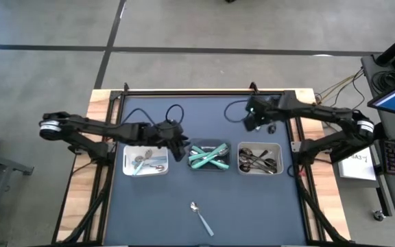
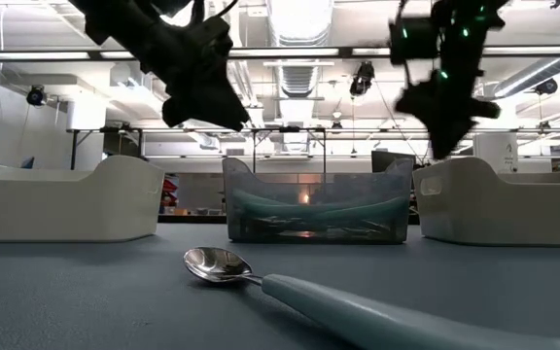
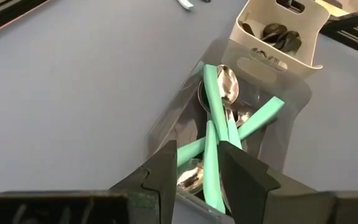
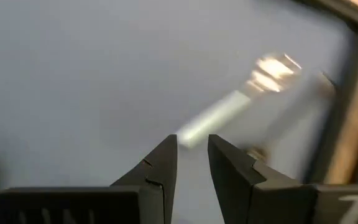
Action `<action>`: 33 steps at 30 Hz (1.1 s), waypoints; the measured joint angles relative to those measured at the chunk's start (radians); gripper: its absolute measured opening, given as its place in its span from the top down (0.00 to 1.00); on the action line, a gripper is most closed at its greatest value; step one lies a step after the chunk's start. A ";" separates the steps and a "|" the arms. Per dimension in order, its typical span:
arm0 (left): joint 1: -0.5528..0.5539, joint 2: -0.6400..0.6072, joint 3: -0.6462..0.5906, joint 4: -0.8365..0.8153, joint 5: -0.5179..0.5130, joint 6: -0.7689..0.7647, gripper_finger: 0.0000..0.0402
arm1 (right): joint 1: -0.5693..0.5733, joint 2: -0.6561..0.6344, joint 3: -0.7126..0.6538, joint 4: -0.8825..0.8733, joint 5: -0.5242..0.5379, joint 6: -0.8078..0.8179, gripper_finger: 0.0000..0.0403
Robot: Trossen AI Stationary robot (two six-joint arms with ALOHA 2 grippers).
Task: Sort silverware by color (type)
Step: Put the black spoon into the gray bin
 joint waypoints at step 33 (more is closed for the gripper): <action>0.151 -0.143 0.021 -0.380 0.035 0.213 0.75 | -0.430 0.301 -0.220 0.202 -0.057 0.269 0.80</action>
